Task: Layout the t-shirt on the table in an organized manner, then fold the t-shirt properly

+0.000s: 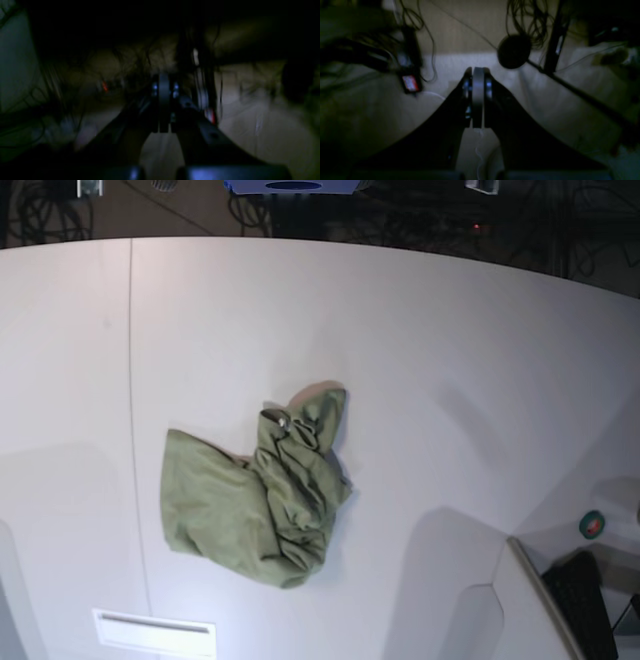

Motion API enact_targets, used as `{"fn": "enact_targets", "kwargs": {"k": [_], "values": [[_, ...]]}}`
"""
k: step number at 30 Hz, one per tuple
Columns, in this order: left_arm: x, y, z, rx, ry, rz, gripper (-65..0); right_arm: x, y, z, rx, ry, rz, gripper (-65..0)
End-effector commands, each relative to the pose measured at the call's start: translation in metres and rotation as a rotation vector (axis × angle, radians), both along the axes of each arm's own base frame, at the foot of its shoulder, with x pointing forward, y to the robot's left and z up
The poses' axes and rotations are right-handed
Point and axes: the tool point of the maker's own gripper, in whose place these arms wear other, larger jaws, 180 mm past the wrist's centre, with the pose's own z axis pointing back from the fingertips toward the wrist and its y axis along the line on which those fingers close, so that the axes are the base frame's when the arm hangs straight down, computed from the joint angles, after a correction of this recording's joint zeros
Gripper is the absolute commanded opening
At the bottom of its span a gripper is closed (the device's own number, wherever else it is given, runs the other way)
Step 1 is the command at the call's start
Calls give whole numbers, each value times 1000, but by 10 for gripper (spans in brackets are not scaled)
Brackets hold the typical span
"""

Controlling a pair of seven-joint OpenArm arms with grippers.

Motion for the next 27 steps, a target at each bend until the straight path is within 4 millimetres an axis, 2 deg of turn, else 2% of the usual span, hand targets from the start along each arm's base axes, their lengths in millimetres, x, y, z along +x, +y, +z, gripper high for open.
{"fn": "enact_targets", "kwargs": {"k": [1, 4, 6, 10, 13, 14, 16, 17, 18, 20, 24, 27], "values": [[3, 6, 11, -5, -25, 26, -650, 8, -2, 11, -13, -36, -8, -650], [33, 23, 34, -26, -123, 117, -650, 48, 4, 33, -12, -155, 0, -650], [53, 29, 46, -37, -181, 144, -650, 83, 8, 51, -13, -253, 14, -650], [99, 23, 60, -58, -281, 130, -650, 150, 24, 74, 15, -395, 40, -650], [135, 19, 61, -70, -285, 127, -650, 192, 37, 76, 51, -381, 41, -650], [145, 17, 57, -70, -257, 126, -650, 207, 41, 76, 62, -362, 41, -621], [169, 11, 55, -79, -220, 124, -650, 234, 49, 77, 83, -322, 43, -428], [180, 7, 53, -87, -201, 128, -607, 248, 53, 80, 93, -306, 44, -344], [190, 3, 54, -97, -198, 133, -518, 263, 57, 85, 101, -295, 48, -293], [212, -3, 60, -111, -239, 140, -418, 288, 57, 94, 89, -286, 79, -279], [258, -18, 83, -166, -348, 162, -413, 332, 79, 90, 53, -261, 249, -278], [285, -34, 87, -201, -380, 151, -413, 356, 79, 71, 7, -190, 303, -282]]}}
